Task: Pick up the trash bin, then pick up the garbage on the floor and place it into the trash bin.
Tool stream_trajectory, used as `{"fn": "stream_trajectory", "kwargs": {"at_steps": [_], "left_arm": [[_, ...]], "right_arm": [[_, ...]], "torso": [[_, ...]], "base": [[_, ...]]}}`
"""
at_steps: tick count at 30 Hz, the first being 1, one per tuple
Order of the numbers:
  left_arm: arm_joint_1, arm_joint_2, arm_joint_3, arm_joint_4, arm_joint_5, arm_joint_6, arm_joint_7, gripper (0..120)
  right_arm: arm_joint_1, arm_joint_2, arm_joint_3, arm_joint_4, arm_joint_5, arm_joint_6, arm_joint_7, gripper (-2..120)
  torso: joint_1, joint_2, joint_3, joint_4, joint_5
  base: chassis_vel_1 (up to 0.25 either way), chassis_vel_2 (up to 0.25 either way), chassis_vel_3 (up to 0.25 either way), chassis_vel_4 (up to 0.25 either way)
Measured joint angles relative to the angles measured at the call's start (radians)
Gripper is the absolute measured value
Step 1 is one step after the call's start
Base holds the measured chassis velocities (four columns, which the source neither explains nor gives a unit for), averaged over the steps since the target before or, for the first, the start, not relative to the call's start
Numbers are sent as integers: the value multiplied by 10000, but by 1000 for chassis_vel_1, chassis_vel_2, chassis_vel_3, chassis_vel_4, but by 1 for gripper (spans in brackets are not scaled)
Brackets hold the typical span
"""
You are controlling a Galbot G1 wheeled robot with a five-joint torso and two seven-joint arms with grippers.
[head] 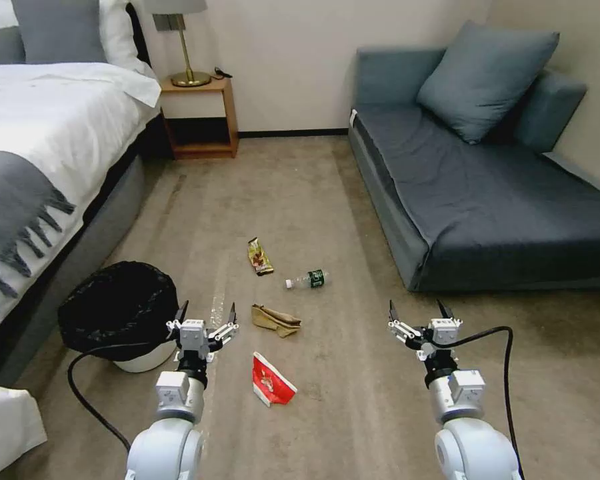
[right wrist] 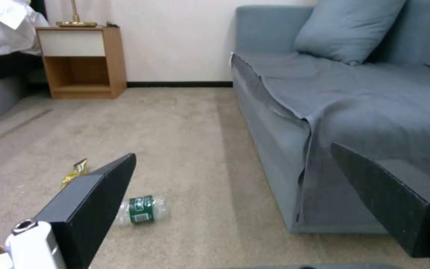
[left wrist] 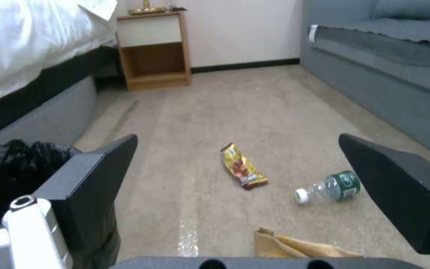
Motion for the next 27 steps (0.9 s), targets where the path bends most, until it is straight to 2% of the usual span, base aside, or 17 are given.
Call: {"fn": "stream_trajectory", "kwargs": {"at_steps": [19, 20, 21, 22, 23, 24, 25, 26, 27], "left_arm": [[20, 61, -113, -128, -171, -54, -49, 100], [85, 285, -529, -562, -685, -285, -210, 100], [156, 558, -1032, -1106, -1272, -563, -411, 100], [120, 600, -1064, -1181, -836, -431, -307, 100], [278, 586, -935, -1126, -852, -384, -253, 100], [278, 586, -935, -1126, -852, -384, -253, 100], [564, 830, -1219, -1614, -1405, -708, -395, 100], [845, 1005, -1360, -1962, -1699, -1023, -514, 100], [1018, 1074, -1368, -2013, -1804, -1118, -555, 100]], "right_arm": [[-9, 21, -105, 70, -15, 131, 78, 100], [-19, 35, -188, 132, -26, 269, 181, 100], [-49, 157, -669, 467, -110, 823, 472, 100], [-87, 295, -1213, 842, -214, 1476, 832, 100], [-58, 276, -1337, 895, -180, 1181, 626, 100], [-58, 276, -1337, 895, -180, 1181, 626, 100], [-65, 201, -1125, 668, -116, 874, 518, 100], [-77, 275, -1437, 843, -133, 1311, 745, 100], [-146, 367, -1786, 1064, -156, 1837, 999, 100]], "torso": [[0, 0, 1, -1, -4], [0, -1, 1, -3, -6], [0, -1, 0, -1, 7], [-1, 0, -2, 4, 18], [0, -1, 2, 9, -36], [0, -1, 2, 9, -36], [0, -2, 4, -12, 9], [-1, 0, -2, 2, 14], [0, -1, 1, 5, -13]], "base": [[0, 0, 0, 0], [0, 0, 0, 0], [0, 0, 0, 0], [0, 0, 0, 0], [0, 0, 0, 0], [0, 0, 0, 0], [-62, -32, 33, 8], [0, 0, 0, 0], [0, 0, 0, 0]]}}
